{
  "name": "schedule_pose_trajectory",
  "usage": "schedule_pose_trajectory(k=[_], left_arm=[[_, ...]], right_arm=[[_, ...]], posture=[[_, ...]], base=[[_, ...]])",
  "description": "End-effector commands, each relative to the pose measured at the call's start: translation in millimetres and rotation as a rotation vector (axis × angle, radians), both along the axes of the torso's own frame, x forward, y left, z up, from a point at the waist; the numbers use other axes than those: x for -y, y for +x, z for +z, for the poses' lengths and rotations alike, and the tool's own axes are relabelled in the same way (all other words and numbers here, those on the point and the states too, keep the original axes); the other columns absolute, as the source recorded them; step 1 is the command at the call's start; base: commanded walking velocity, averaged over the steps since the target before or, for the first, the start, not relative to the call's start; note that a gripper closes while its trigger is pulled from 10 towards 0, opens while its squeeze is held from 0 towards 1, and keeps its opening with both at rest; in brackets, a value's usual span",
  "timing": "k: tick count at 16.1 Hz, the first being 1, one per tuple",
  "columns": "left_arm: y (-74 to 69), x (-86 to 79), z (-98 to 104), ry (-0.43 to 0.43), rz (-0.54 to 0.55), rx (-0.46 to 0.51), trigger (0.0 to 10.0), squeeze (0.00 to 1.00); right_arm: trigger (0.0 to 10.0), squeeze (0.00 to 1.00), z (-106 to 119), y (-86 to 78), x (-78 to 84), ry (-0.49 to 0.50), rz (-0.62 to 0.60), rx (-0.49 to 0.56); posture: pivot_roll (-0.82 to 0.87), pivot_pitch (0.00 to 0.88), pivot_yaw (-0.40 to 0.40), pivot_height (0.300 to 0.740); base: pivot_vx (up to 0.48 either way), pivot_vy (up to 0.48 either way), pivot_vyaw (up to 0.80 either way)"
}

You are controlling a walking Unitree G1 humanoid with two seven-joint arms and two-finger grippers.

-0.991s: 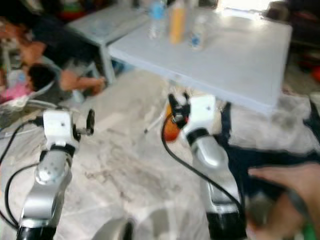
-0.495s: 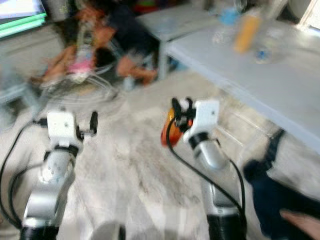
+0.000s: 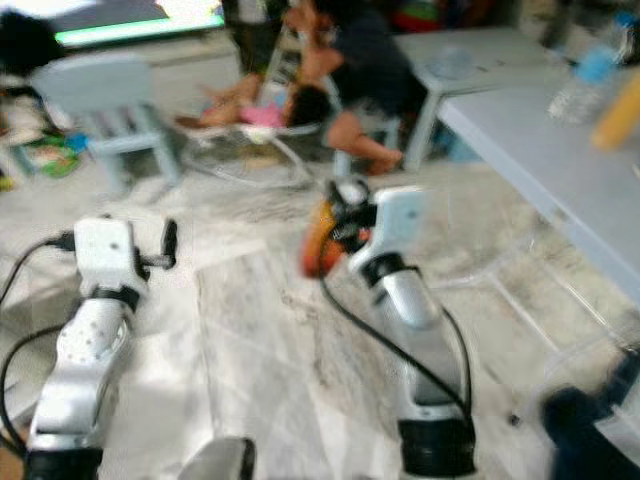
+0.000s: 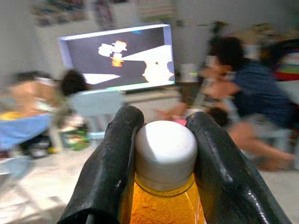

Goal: Restocking fridge

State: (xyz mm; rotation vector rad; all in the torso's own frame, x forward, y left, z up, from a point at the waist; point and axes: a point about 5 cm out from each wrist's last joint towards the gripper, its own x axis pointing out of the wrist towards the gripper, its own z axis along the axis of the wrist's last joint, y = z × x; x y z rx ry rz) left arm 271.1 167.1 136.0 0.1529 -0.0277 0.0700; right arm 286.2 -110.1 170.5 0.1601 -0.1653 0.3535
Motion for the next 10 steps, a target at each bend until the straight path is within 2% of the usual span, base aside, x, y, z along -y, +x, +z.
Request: schedule_pose_trajectory(k=[1, 10], left_arm=[[0.0, 4.8, -1.9, -0.006, -0.018, -0.014, 10.0, 0.0], [-3.7, -6.6, -1.5, 0.007, 0.037, -0.014, 10.0, 0.0]], right_arm=[[10.0, 0.0, 6.4, 1.0, 6.0, -0.006, -0.017, 0.037], [10.0, 0.0, 4.5, 1.7, 4.1, 0.009, -0.002, 0.033]], posture=[[0.03, 0.037, -0.013, 0.74], [0.05, 0.037, -0.021, 0.74]], base=[[0.0, 0.0, 0.78], [0.0, 0.0, 0.78]])
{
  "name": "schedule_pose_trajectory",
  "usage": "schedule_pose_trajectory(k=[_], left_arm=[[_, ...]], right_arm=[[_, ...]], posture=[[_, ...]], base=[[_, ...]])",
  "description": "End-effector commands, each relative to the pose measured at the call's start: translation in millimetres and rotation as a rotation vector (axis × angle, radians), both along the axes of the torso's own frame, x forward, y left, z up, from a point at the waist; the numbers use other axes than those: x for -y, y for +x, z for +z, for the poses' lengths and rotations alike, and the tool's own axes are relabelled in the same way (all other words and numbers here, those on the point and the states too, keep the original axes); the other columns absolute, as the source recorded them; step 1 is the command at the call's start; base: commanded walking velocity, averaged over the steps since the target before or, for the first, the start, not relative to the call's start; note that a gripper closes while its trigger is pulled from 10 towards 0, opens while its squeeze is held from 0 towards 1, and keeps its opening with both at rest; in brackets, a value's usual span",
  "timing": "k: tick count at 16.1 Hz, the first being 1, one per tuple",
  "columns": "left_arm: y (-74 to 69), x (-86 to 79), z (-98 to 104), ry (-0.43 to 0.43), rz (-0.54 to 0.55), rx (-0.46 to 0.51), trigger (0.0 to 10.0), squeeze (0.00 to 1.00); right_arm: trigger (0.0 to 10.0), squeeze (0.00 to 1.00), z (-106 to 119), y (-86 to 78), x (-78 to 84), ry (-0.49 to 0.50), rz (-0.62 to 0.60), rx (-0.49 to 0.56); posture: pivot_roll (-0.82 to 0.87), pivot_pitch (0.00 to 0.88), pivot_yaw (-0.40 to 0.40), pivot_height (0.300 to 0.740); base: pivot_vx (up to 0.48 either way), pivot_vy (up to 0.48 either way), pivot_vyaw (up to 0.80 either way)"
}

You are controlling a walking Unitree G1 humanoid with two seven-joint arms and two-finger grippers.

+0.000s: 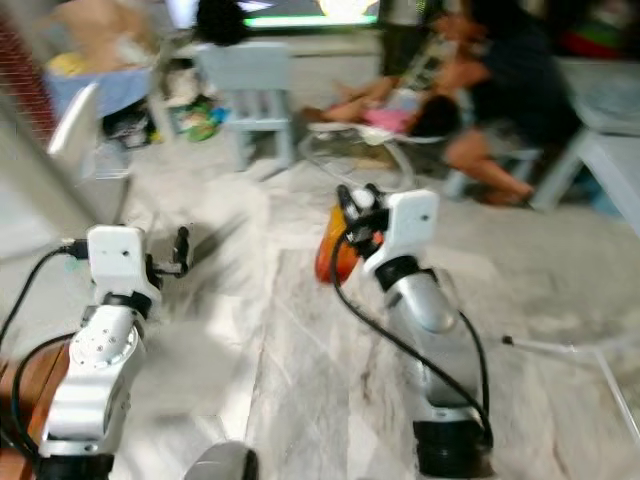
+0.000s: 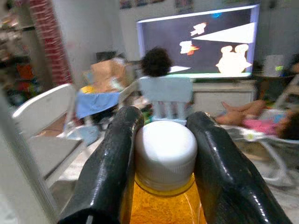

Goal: Restocking fridge

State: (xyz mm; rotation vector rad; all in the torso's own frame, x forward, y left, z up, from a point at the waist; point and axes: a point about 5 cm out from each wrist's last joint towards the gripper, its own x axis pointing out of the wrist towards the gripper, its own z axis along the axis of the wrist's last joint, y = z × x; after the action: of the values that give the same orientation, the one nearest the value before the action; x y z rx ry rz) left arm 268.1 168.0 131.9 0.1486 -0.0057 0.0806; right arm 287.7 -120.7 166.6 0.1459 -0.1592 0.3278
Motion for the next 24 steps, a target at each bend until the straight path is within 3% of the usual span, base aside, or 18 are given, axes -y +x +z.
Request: schedule_pose_trajectory(k=[1, 13, 16, 18, 21, 24], left_arm=[[-0.7, -6.5, 2.2, 0.013, 0.027, 0.006, 10.0, 0.0], [3.8, -10.3, 4.3, 0.003, 0.027, 0.009, 10.0, 0.0], [4.9, -12.3, 5.9, -0.001, 0.042, 0.016, 10.0, 0.0], [4.0, -12.4, 4.7, 0.002, 0.04, 0.009, 10.0, 0.0], [3.5, -13.9, 4.7, 0.014, 0.041, 0.009, 10.0, 0.0], [3.6, -15.0, 3.3, 0.011, 0.058, -0.002, 10.0, 0.0]], right_arm=[[10.0, 0.0, 8.0, 0.3, -5.6, 0.026, 0.017, 0.037], [10.0, 0.0, 0.0, 6.5, -0.2, -0.018, -0.055, 0.018], [10.0, 0.0, -7.3, 9.9, 1.9, -0.135, -0.124, 0.015], [10.0, 0.0, -11.3, 11.8, 5.4, -0.162, -0.15, 0.009], [10.0, 0.0, -13.8, 10.8, 1.2, -0.128, -0.1, -0.005], [10.0, 0.0, -20.1, 8.2, -4.9, -0.178, -0.07, -0.037]], posture=[[0.05, 0.036, -0.021, 0.74], [0.06, 0.028, -0.018, 0.74], [0.06, 0.029, -0.018, 0.74], [0.07, 0.031, -0.02, 0.74], [0.06, 0.033, -0.022, 0.74], [0.07, 0.036, -0.022, 0.74]], base=[[0.0, 0.0, 0.0], [0.0, 0.48, 0.0], [0.0, 0.48, 0.0], [0.0, 0.48, 0.0], [0.0, 0.48, 0.0], [0.0, 0.48, 0.0]])
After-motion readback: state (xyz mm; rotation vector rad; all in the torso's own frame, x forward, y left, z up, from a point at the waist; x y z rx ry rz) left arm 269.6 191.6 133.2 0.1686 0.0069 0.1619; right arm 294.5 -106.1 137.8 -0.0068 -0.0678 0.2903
